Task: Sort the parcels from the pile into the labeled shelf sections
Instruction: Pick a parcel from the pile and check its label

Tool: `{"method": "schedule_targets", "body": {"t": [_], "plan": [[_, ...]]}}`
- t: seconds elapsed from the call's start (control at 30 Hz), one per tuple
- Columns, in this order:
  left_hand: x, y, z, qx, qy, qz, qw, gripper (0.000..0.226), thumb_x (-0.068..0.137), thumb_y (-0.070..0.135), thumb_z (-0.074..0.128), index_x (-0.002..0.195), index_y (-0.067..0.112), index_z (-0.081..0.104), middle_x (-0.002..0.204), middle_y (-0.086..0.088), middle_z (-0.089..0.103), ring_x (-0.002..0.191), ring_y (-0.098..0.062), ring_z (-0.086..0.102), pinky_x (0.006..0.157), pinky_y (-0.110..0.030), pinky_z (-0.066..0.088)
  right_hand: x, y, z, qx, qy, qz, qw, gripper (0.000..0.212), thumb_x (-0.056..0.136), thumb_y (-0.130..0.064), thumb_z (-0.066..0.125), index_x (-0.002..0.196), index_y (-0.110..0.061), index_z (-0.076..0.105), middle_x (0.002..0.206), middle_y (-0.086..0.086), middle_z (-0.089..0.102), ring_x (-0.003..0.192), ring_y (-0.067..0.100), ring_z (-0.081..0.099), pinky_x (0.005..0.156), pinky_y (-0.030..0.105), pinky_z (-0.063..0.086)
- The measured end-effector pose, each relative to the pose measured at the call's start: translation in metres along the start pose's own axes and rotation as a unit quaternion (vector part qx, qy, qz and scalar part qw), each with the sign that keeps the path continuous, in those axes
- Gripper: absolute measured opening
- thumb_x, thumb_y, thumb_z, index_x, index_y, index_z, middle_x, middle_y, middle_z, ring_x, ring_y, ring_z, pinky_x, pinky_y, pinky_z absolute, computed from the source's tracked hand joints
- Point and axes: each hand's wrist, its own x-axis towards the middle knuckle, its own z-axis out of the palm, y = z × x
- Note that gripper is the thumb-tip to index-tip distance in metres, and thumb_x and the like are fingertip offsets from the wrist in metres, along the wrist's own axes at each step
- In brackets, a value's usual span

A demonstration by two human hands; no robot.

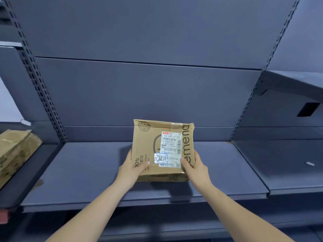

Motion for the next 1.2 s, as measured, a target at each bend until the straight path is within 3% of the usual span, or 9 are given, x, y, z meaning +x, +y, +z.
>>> {"method": "schedule_targets", "body": {"t": [0.17, 0.43, 0.6, 0.83, 0.93, 1.07, 1.2], "plan": [[-0.012, 0.002, -0.003, -0.011, 0.02, 0.008, 1.0, 0.066, 0.084, 0.031, 0.073, 0.141, 0.034, 0.039, 0.115, 0.02, 0.063, 0.097, 0.01, 0.055, 0.067, -0.001, 0.04, -0.002, 0.001, 0.0, -0.003, -0.006, -0.019, 1.0, 0.046, 0.096, -0.041, 0.053, 0.14, -0.038, 0.039, 0.11, -0.022, 0.062, 0.107, 0.012, 0.059, 0.092, 0.028, 0.046], [-0.036, -0.001, -0.036, -0.008, 0.039, 0.016, 0.999, 0.065, 0.088, 0.024, 0.07, 0.143, 0.029, 0.037, 0.113, 0.017, 0.061, 0.091, 0.015, 0.051, 0.062, 0.005, 0.039, -0.023, -0.015, 0.025, -0.016, -0.01, -0.046, 0.999, 0.044, 0.096, -0.039, 0.052, 0.139, -0.037, 0.04, 0.101, -0.029, 0.058, 0.101, 0.011, 0.058, 0.088, 0.027, 0.045], [-0.043, -0.007, -0.077, -0.002, 0.048, 0.025, 0.999, 0.062, 0.088, 0.027, 0.07, 0.139, 0.036, 0.037, 0.107, 0.026, 0.059, 0.091, 0.013, 0.054, 0.065, -0.003, 0.045, -0.035, -0.04, 0.055, -0.016, -0.013, -0.054, 0.998, 0.046, 0.097, -0.04, 0.051, 0.14, -0.036, 0.039, 0.109, -0.019, 0.062, 0.104, 0.014, 0.059, 0.093, 0.033, 0.048], [-0.044, -0.032, -0.158, 0.009, 0.037, 0.034, 0.999, 0.065, 0.085, 0.034, 0.072, 0.139, 0.038, 0.038, 0.115, 0.024, 0.061, 0.101, 0.007, 0.055, 0.088, -0.014, 0.044, -0.063, -0.082, 0.121, -0.012, -0.006, -0.048, 0.999, 0.047, 0.096, -0.042, 0.052, 0.141, -0.037, 0.038, 0.109, -0.02, 0.06, 0.107, 0.014, 0.058, 0.096, 0.037, 0.049], [-0.043, -0.045, -0.198, 0.001, 0.026, 0.034, 0.999, 0.069, 0.083, 0.034, 0.075, 0.141, 0.039, 0.037, 0.113, 0.028, 0.061, 0.107, 0.005, 0.055, 0.099, -0.026, 0.045, -0.078, -0.101, 0.156, -0.004, 0.003, -0.041, 0.999, 0.047, 0.096, -0.041, 0.052, 0.141, -0.037, 0.038, 0.11, -0.019, 0.058, 0.106, 0.013, 0.056, 0.095, 0.036, 0.049], [-0.045, -0.063, -0.253, -0.004, 0.014, 0.034, 0.999, 0.078, 0.075, 0.042, 0.077, 0.141, 0.042, 0.036, 0.118, 0.022, 0.064, 0.114, -0.003, 0.058, 0.103, -0.036, 0.046, -0.099, -0.126, 0.201, -0.004, 0.018, -0.038, 0.999, 0.047, 0.096, -0.041, 0.053, 0.14, -0.036, 0.039, 0.11, -0.018, 0.06, 0.108, 0.015, 0.056, 0.094, 0.032, 0.046], [-0.052, -0.073, -0.297, 0.012, 0.029, 0.035, 0.999, 0.079, 0.078, 0.042, 0.076, 0.144, 0.043, 0.032, 0.12, 0.021, 0.063, 0.114, -0.006, 0.057, 0.103, -0.035, 0.046, -0.118, -0.15, 0.239, -0.006, 0.021, -0.035, 0.999, 0.047, 0.096, -0.04, 0.053, 0.14, -0.035, 0.039, 0.111, -0.014, 0.06, 0.108, 0.016, 0.055, 0.096, 0.035, 0.045]]}}
